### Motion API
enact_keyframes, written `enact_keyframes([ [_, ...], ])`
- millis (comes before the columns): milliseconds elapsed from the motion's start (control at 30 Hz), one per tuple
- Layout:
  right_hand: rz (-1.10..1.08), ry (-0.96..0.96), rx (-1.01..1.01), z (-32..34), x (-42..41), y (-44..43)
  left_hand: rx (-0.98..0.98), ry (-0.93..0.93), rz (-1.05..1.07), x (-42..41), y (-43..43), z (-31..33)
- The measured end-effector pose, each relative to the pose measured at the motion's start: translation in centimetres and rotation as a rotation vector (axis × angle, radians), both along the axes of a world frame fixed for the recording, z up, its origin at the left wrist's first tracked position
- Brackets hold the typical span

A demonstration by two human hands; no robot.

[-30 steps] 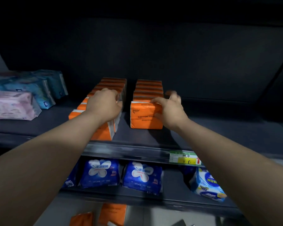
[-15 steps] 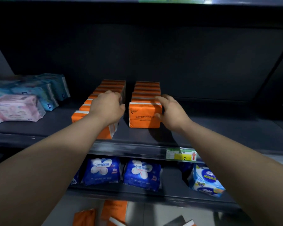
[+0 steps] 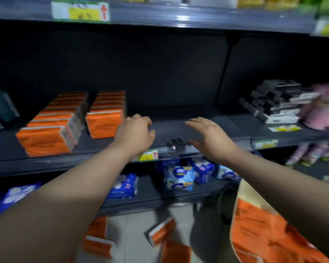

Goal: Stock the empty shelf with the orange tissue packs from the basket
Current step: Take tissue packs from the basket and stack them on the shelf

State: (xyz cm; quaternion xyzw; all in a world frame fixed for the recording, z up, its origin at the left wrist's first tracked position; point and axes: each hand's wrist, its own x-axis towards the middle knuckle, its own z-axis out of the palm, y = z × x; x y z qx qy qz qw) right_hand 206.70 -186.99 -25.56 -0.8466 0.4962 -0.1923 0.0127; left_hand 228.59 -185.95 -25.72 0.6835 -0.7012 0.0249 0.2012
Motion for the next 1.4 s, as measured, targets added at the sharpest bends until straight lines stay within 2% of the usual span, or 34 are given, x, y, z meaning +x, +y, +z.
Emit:
enact_keyframes([
  [300,-0.273,-0.026,0.177,-2.8,-19.0,7.8,0.086,-0.005,-0.291,-17.3,2.7,-3.7],
  [567,-0.516,-0.070,0.369,-9.1,-30.4,11.3,0.347,-0.171,-0.472,-28.3,4.0,-10.8],
  [800,-0.624,-0.188,0.443,-13.3,-34.8,10.8,0.658,-0.292,-0.556,-33.5,2.9,-17.1],
  [1067,-0.613,-0.176,0.509,-16.7,-36.8,9.1,0.922,-0.557,-0.650,-35.4,1.9,-23.7],
  [1133,-0.619,-0.193,0.523,-17.3,-37.1,8.9,0.898,-0.697,-0.788,-35.4,1.8,-24.4],
  [1233,-0.639,-0.228,0.548,-18.1,-37.7,8.7,0.950,-0.615,-0.696,-35.9,1.3,-24.3],
  [1333,-0.664,-0.225,0.570,-18.7,-38.3,8.6,0.904,-0.600,-0.681,-35.9,0.7,-23.5],
  [1400,-0.682,-0.208,0.589,-19.1,-38.5,8.6,0.857,-0.504,-0.672,-35.7,0.3,-22.9],
])
